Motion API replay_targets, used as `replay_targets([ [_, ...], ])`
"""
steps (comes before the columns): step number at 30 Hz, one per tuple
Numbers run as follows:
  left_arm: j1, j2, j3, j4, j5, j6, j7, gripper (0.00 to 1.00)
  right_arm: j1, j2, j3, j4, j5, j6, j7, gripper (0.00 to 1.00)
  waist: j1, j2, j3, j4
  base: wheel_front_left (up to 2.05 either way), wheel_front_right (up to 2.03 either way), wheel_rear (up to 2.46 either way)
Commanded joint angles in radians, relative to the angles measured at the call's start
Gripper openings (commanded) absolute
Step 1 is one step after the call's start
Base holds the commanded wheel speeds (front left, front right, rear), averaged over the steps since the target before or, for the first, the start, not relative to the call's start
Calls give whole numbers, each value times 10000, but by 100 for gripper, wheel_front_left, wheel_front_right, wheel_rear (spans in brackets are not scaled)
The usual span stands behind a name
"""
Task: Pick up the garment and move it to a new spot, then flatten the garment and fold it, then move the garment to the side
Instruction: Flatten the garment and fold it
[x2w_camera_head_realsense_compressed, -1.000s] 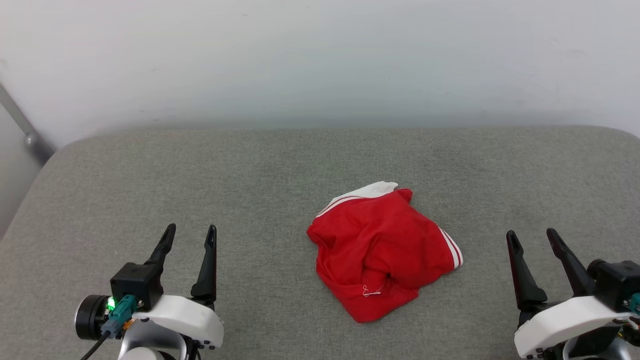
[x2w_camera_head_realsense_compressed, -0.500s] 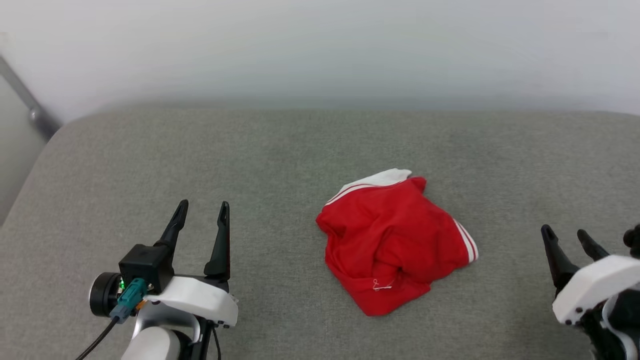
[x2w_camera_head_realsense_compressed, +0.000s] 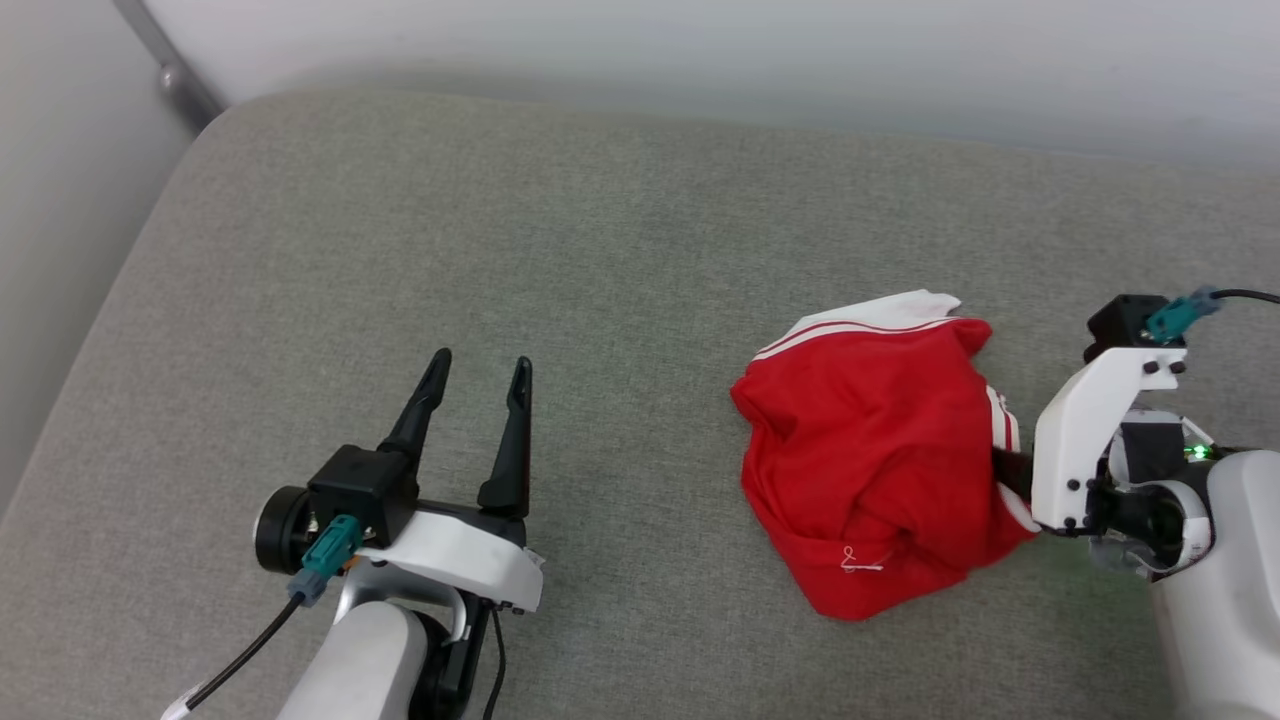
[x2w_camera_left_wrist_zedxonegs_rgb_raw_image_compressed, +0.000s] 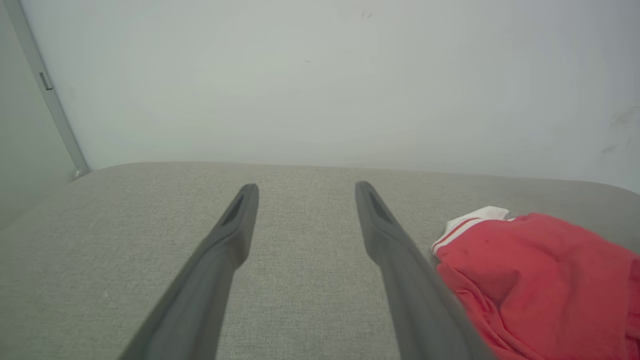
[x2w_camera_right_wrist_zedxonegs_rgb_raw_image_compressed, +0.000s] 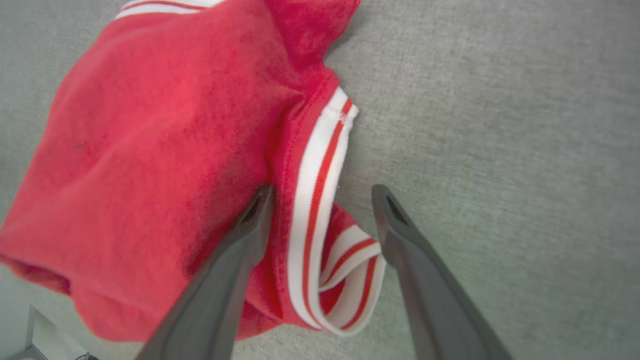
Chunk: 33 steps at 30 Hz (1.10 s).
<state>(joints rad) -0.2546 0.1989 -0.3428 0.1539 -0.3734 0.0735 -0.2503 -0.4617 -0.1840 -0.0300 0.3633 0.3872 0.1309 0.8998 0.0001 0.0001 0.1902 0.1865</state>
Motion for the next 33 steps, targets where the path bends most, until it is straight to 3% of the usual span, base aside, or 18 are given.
replay_targets([
  [1, -223, -114, -27, 118, 46, -100, -98, 100, -231, -77, 241, 638, -136, -3, 126, 100, -1, -1, 182, 219, 0, 0, 0],
  [7, -310, -266, -60, 408, 72, -270, -135, 100, 64, 85, 600, 2444, -123, -6, 771, 100, -1, -1, 144, 396, 0, 0, 0],
  [8, -286, -266, -41, 434, 68, -277, -140, 100, 108, 105, 661, 2631, -77, -6, 854, 96, -1, -1, 127, 397, 0, 0, 0],
  [9, -270, -259, -10, 462, 72, -270, -143, 100, 105, 113, 764, 2702, -19, -6, 826, 33, -1, -1, 108, 389, 0, 0, 0],
  [10, -255, -242, 23, 489, 83, -273, -147, 100, 73, 98, 860, 2700, 43, -6, 696, 0, -1, -1, 82, 365, 0, 0, 0],
  [15, -118, -122, 136, 579, 120, -251, -158, 100, -410, -91, 1186, 2177, 315, -5, -40, 0, -1, -1, -124, 154, 0, 0, 0],
  [23, 191, 58, 222, 491, 57, -144, -104, 100, -713, -1005, 1671, 47, 131, -3, -1417, 0, -1, -1, -648, -578, 0, 0, 0],
  [28, 368, 348, 328, 306, 66, -25, 94, 100, 801, -1112, 741, -1930, -145, -5, -1534, 0, -1, -1, -890, -1092, 0, 0, 0],
  [33, 603, 482, 366, 36, 8, 128, 318, 100, 3386, -260, -645, -3606, -529, -5, -1147, 0, -1, -1, -1014, -1451, 0, 0, 0],
])
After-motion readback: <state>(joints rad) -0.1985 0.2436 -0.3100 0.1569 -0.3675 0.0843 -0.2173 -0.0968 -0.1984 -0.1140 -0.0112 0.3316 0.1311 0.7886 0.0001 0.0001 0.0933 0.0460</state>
